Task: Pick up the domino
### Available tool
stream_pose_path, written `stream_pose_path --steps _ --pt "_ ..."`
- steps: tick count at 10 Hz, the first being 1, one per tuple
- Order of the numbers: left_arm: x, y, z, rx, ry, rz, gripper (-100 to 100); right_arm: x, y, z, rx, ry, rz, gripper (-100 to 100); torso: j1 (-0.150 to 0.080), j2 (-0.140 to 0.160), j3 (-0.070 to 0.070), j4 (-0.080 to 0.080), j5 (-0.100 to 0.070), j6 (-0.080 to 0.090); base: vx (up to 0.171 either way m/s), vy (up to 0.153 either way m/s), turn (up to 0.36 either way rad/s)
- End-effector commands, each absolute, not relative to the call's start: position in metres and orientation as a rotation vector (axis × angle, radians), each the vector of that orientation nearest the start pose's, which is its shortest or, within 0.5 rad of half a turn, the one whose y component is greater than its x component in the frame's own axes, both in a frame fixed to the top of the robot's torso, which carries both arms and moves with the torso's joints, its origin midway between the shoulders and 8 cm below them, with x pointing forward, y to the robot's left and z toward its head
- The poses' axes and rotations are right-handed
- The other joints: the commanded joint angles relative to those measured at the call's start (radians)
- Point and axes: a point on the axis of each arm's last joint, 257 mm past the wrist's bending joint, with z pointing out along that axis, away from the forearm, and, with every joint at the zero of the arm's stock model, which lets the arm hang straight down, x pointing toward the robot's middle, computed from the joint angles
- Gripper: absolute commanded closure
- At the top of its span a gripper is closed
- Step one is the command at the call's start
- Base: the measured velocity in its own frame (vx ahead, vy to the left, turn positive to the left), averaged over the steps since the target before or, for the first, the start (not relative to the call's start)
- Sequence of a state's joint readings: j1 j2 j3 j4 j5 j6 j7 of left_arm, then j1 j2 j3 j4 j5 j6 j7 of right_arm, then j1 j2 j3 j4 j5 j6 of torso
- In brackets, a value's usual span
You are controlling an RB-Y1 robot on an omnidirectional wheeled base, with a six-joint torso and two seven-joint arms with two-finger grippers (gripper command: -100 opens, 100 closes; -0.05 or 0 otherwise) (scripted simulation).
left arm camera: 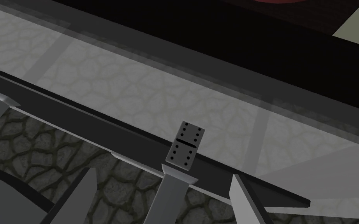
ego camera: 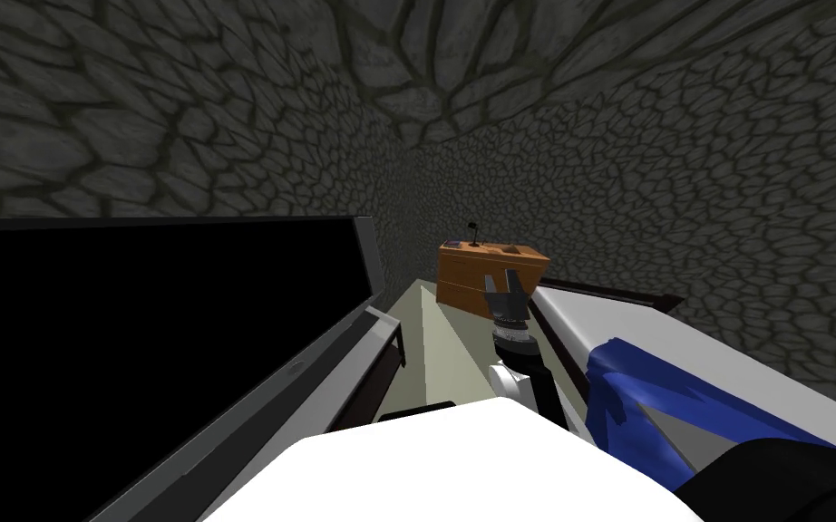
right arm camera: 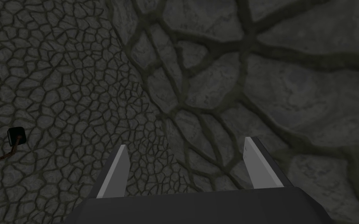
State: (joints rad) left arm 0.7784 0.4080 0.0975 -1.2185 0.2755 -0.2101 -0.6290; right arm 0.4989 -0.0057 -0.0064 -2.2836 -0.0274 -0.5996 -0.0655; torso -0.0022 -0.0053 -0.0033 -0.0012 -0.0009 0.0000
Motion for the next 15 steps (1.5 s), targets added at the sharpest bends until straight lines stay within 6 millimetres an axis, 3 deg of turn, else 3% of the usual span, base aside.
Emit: stream_pose_path --steps 1,4,5,9,13,14,15 --pt "0.053 0.538 -0.517 -1.223 2.0 0.09 -100 0.324 -0.281 0.045 0.606 0.51 1.398 0 0.0 0.0 0.0 0.0 0.0 0.0 0.056 -0.005 -0.048" --pt "0.003 0.559 -0.528 -1.245 2.081 0.208 -100 0.324 -0.281 0.045 0.606 0.51 1.398 0 0.0 0.001 0.001 0.0 0.0 0.0 0.094 -0.007 -0.095" --pt "0.003 0.559 -0.528 -1.245 2.081 0.208 -100 0.324 -0.281 0.045 0.606 0.51 1.398 0 0.001 0.0 0.0 0.0 0.0 0.0 0.091 -0.001 -0.032" --pt "-0.046 0.583 -0.532 -1.256 2.164 0.335 -100 0.324 -0.281 0.045 0.606 0.51 1.398 0 0.001 0.001 0.001 0.0 0.0 0.0 0.088 -0.006 -0.088" --pt "-0.047 0.583 -0.532 -1.257 2.168 0.338 -100 0.324 -0.281 0.045 0.606 0.51 1.398 0 0.0 0.006 0.003 0.001 0.0 0.0 0.017 -0.01 -0.001" --pt "-0.048 0.583 -0.532 -1.256 2.167 0.339 0 0.324 -0.281 0.045 0.606 0.51 1.398 0 0.001 0.006 0.004 0.001 0.0 0.0 0.0 0.0 0.0" --pt "-0.042 0.583 -0.538 -1.259 2.167 0.34 -100 0.324 -0.281 0.045 0.606 0.51 1.398 0 0.0 0.007 0.004 0.001 0.0 0.0 -0.008 0.009 -0.027"
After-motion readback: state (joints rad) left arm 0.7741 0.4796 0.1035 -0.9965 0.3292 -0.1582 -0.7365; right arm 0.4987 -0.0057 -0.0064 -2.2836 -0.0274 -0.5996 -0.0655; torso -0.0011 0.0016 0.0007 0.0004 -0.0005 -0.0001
